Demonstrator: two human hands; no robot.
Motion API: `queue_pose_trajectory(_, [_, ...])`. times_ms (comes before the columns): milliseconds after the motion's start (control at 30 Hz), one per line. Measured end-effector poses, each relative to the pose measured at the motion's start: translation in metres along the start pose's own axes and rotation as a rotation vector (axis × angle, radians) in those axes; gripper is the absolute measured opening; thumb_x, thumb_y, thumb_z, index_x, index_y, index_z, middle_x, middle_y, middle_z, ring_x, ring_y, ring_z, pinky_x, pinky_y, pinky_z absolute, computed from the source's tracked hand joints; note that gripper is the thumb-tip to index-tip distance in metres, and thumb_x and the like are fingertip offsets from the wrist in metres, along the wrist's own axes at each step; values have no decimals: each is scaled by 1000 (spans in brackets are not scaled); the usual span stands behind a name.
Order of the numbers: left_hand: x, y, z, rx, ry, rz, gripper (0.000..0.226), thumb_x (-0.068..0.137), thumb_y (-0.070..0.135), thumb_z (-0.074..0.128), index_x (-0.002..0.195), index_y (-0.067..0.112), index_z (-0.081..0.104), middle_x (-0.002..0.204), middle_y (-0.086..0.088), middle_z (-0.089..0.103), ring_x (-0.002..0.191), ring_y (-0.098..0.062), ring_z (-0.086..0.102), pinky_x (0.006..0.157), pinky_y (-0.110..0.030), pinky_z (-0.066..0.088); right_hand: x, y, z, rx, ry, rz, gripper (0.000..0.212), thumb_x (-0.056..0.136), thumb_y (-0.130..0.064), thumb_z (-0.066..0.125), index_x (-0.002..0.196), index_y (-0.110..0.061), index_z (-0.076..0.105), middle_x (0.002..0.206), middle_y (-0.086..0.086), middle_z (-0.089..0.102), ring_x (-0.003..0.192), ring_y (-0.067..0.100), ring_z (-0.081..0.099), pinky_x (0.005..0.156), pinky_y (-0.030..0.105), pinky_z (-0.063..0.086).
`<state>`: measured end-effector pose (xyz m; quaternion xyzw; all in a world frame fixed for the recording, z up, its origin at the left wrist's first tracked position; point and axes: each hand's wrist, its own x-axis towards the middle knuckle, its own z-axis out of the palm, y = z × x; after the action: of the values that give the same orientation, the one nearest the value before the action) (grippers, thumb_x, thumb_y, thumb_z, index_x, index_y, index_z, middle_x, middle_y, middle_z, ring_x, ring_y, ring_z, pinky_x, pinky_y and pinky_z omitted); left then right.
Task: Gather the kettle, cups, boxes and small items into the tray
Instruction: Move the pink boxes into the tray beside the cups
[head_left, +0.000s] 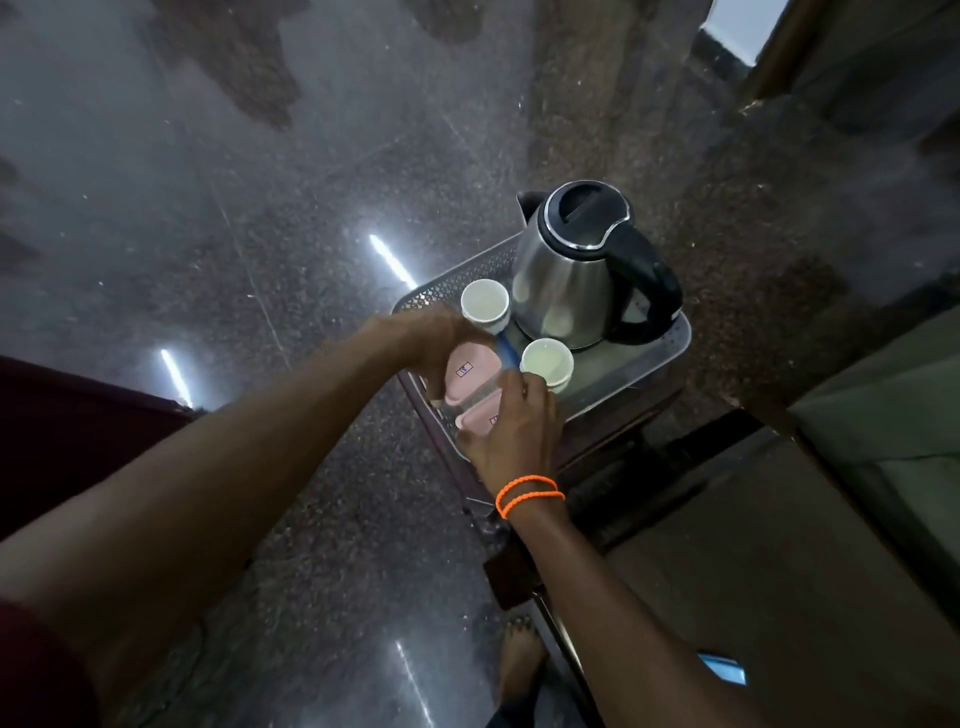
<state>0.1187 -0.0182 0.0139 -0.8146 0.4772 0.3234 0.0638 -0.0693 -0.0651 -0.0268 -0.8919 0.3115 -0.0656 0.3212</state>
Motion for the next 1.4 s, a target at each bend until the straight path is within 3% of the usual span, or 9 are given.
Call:
queue_pose_trajectory(100, [5, 4, 7, 47, -29, 39, 99, 58, 22, 96, 147, 33, 53, 141, -6, 63, 128, -24, 58, 102, -26, 40, -1, 7, 4, -42, 5, -12, 58, 66, -31, 81, 115, -12, 58, 118, 11, 55, 106, 36, 55, 89, 48, 47])
queue_pose_trajectory(333, [8, 6, 21, 15, -18, 31, 89, 72, 12, 89, 149, 33, 51, 147, -5, 59, 128, -21, 54, 94, -20, 35, 7, 12, 10, -80, -30, -19, 68, 66, -33, 87, 122, -13, 54, 120, 12, 61, 110, 34, 56, 95, 45, 46])
queue_pose_trajectory(500, [-1, 15, 21, 75, 42, 30, 92, 74, 10, 86, 155, 25, 44, 152, -11, 53, 137, -26, 50, 110, -30, 37, 7, 16, 5, -38, -50, -34, 70, 62, -40, 90, 116, -14, 55, 113, 10, 64, 107, 34, 57, 92, 46, 47])
queue_pose_trajectory(600, [-9, 23, 10, 72, 121, 41, 79, 72, 4, 84, 145, 17, 56, 142, -14, 61, 130, -30, 57, 109, -36, 43, 2, 25, -7, 49, 6, -50, 63, 64, -46, 88, 108, -14, 57, 106, 10, 65, 102, 34, 59, 88, 47, 48])
queue_pose_trajectory(700, [-12, 43, 0, 68, 214, 22, 52, 81, 1, 75, 131, 15, 67, 123, -14, 69, 113, -34, 66, 95, -44, 53, -10, 43, -25, 63, 124, -66, 53, 70, -47, 82, 105, -15, 58, 102, 8, 64, 99, 32, 59, 84, 45, 48])
queue_pose_trajectory(800, [-10, 88, -1, 40, 323, 114, 39, 85, 0, 65, 121, 16, 72, 117, -11, 72, 105, -33, 69, 87, -45, 56, -30, 76, -45, 52, 207, -52, 44, 74, -43, 76, 103, -15, 59, 101, 8, 63, 98, 31, 57, 82, 44, 47])
queue_pose_trajectory(967, [9, 198, 27, -2, 325, 331, 22, 91, 15, 60, 109, 13, 72, 106, -12, 71, 97, -36, 68, 81, -46, 53, -83, 155, -84, -68, 184, 88, 40, 78, -41, 73, 107, -16, 60, 106, 7, 64, 103, 32, 57, 84, 45, 45])
queue_pose_trajectory(1167, [36, 346, 106, -32, 132, 544, 25, 88, 23, 56, 108, 22, 72, 107, -5, 71, 99, -28, 69, 83, -37, 55, -181, 257, -142, -161, 205, 336, 35, 78, -33, 73, 104, -16, 58, 105, 9, 62, 99, 34, 57, 82, 46, 46])
queue_pose_trajectory(1400, [40, 498, 209, -86, -79, 622, 23, 90, 28, 60, 96, 10, 72, 102, -13, 74, 97, -34, 71, 80, -41, 56, -303, 354, -171, -262, 387, 777, 41, 72, -38, 82, 101, -15, 64, 103, 12, 63, 97, 39, 60, 82, 46, 47])
